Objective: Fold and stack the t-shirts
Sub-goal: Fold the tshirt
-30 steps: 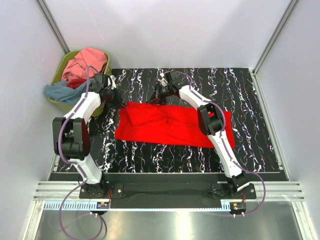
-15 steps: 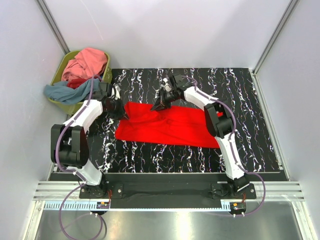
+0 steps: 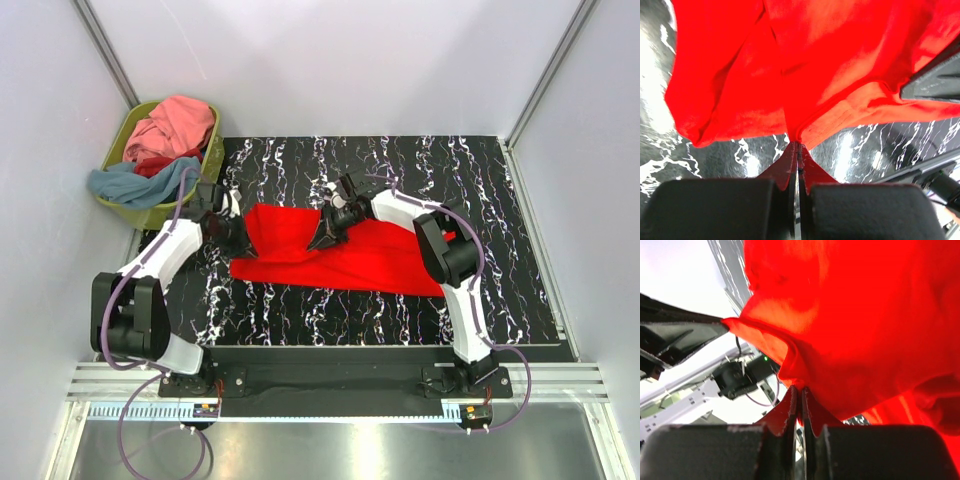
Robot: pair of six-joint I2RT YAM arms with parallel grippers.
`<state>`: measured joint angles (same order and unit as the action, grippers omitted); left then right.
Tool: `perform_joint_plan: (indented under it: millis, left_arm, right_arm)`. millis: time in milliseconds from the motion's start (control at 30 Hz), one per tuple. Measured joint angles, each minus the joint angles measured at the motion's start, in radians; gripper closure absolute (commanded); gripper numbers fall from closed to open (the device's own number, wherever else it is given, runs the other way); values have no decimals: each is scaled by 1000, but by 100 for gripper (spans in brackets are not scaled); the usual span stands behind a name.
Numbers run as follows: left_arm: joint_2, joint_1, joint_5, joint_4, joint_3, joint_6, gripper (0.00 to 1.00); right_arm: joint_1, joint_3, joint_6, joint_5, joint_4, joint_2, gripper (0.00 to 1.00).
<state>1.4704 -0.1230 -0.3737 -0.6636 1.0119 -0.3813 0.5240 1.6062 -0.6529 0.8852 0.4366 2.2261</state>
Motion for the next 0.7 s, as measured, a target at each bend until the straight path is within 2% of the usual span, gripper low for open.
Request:
perform_joint_plan:
  millis: [200,467,700]
  left_arm:
    - [-32,-32,-1,-7,-28,-8,100]
    - [-154,-37,42,-55,1,-11,100]
    - [-160,-37,77,-73,9,-10,100]
  right_arm:
    - [15,-61,15,1,-5,-33,89]
    - [15,-63,20,25,-15,-41,85]
    - [15,-79,19,45,-27,-64,85]
